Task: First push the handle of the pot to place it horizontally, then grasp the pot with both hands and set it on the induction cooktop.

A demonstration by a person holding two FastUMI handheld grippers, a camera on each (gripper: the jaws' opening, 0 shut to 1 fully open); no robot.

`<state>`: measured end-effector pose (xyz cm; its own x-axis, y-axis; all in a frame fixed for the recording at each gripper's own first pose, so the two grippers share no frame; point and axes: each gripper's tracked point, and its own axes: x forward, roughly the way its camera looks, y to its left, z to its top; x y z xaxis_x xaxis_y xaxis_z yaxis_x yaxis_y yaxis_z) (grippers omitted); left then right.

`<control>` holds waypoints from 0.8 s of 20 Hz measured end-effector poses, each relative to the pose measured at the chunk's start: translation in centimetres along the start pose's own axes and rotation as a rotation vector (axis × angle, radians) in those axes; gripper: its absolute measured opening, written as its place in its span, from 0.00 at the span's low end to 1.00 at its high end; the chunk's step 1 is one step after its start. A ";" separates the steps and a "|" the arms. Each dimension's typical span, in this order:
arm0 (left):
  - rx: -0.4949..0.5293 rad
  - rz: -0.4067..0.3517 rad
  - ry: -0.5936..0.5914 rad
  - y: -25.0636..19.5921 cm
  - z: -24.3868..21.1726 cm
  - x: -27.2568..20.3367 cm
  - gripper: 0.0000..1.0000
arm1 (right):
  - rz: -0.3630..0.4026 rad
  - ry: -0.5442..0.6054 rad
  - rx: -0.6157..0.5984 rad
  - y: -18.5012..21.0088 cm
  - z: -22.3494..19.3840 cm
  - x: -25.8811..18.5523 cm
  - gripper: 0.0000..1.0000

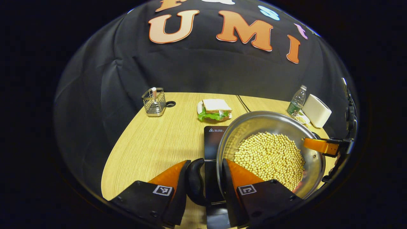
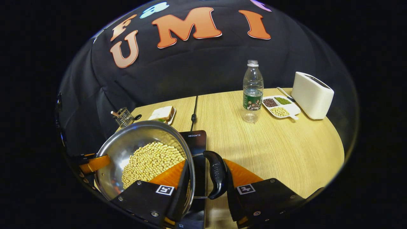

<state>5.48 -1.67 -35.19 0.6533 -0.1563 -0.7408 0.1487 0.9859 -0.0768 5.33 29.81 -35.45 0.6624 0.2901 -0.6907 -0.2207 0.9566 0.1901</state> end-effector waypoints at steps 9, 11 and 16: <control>-0.015 0.032 -0.007 0.1 0.2 -0.1 0.70 | 0.007 -0.005 0.010 0.3 0.4 -0.2 0.66; 0.019 0.063 -0.083 0.0 2.6 -1.8 0.75 | 0.018 -0.059 0.004 0.3 2.3 -1.6 0.74; 0.053 0.089 -0.261 -1.6 8.1 -7.1 0.95 | 0.001 -0.200 -0.041 -1.6 7.5 -6.7 0.86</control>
<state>6.64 -2.62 -24.40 0.8333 -0.0865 -0.5460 0.1166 0.9930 0.0207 6.62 26.55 -25.95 0.7901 0.2946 -0.5375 -0.2478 0.9556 0.1595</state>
